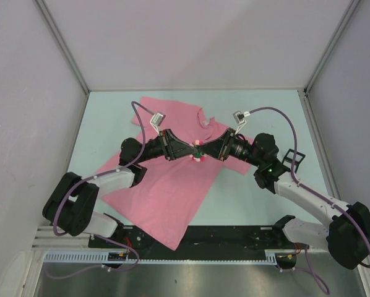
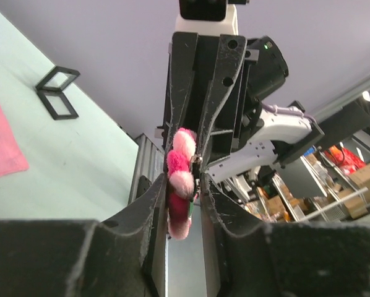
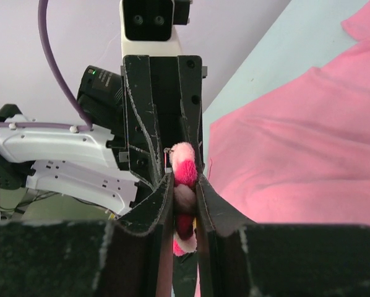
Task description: Remove the brooch from the garment
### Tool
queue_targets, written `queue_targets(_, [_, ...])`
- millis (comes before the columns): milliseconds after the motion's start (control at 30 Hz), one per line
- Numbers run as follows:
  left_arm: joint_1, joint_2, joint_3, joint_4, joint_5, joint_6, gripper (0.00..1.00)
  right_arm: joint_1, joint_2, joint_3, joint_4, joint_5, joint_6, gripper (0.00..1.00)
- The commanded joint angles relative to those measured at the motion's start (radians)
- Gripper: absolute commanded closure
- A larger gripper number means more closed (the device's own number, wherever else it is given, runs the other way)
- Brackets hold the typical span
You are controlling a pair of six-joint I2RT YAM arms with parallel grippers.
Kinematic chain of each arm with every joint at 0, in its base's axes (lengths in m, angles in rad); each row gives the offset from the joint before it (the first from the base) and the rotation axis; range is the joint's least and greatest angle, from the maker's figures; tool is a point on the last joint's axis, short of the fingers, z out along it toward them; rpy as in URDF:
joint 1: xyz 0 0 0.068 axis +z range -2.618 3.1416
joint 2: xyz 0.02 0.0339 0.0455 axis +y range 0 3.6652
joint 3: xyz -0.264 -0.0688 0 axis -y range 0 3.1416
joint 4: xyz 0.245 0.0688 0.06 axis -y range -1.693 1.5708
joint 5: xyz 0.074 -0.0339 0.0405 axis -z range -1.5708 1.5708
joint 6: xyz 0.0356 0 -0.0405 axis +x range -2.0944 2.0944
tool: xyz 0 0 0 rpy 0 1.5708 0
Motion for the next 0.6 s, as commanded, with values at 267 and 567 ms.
queue_targets(267, [-0.007, 0.13, 0.073, 0.342, 0.191, -0.185, 0.74, 0.0, 0.014, 0.0, 0.065, -0.142, -0.056, 1.0])
queue_targets(567, [-0.001, 0.176, 0.087, 0.459, 0.231, -0.271, 0.78, 0.001, 0.036, 0.0, 0.114, -0.2, -0.059, 1.0])
